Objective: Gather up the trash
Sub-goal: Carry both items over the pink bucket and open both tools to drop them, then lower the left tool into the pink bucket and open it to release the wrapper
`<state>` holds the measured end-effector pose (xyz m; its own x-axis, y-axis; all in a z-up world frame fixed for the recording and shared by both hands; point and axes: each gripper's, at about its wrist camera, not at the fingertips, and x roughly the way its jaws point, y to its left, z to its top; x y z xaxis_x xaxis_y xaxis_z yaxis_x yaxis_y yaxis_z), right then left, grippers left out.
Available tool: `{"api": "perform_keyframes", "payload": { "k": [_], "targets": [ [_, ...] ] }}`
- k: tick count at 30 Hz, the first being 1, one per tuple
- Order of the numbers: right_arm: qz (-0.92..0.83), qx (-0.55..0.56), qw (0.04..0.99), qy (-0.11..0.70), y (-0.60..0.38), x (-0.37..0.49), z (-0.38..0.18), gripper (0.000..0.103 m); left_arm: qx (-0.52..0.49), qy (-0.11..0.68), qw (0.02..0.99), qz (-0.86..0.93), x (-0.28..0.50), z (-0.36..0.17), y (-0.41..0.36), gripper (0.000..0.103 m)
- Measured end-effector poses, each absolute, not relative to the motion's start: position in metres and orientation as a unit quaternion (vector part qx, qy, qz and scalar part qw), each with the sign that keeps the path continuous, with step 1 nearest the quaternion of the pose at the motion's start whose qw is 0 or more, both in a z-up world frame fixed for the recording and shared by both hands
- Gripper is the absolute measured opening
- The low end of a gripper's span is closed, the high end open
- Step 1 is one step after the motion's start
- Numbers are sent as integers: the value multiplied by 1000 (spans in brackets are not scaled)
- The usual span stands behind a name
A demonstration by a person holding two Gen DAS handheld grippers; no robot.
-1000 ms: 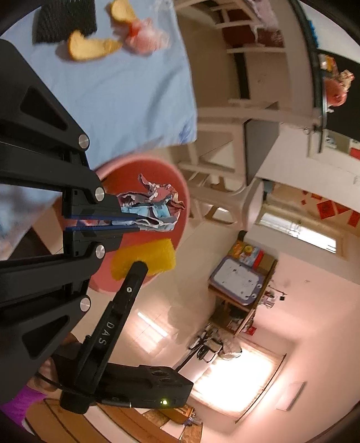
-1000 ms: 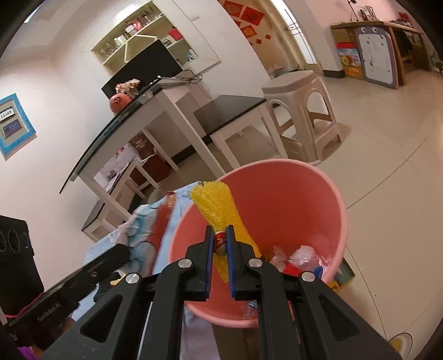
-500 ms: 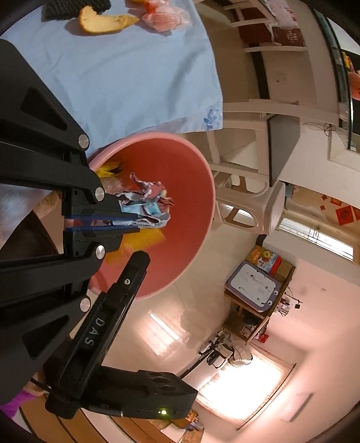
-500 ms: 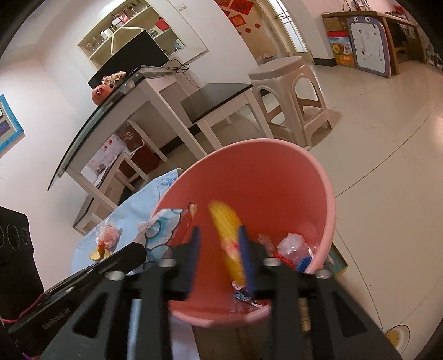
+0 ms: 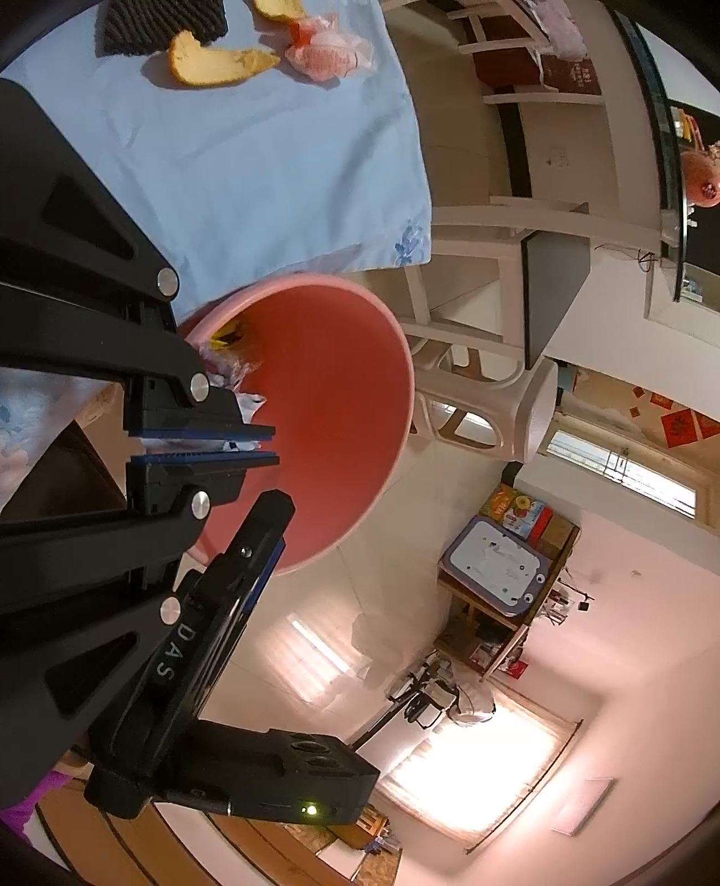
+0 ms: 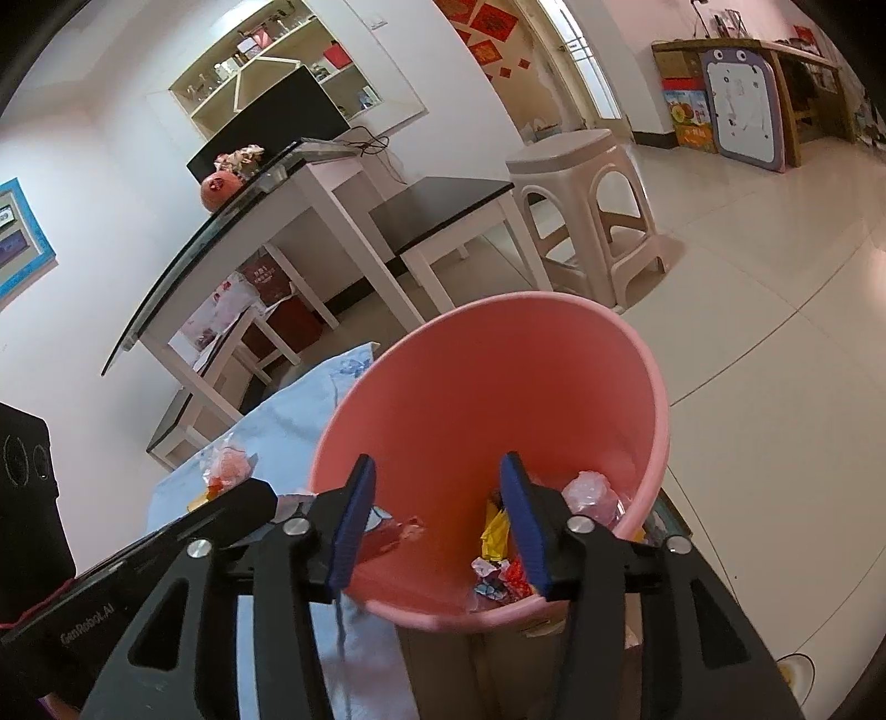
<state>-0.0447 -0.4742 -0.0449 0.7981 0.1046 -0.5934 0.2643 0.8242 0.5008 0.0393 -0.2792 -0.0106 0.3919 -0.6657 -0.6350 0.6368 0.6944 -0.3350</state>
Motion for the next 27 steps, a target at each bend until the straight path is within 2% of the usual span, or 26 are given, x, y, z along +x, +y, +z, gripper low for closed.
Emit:
{"api": "perform_keyframes", "payload": {
  "k": [22, 27],
  "targets": [
    [-36, 257, 926, 273, -429, -95, 9, 55, -36, 340, 864, -370, -1, 29, -226, 3],
    [-27, 233, 935, 266, -407, -104, 19, 56, -26, 294, 878, -377, -14, 40, -219, 3]
  ]
}}
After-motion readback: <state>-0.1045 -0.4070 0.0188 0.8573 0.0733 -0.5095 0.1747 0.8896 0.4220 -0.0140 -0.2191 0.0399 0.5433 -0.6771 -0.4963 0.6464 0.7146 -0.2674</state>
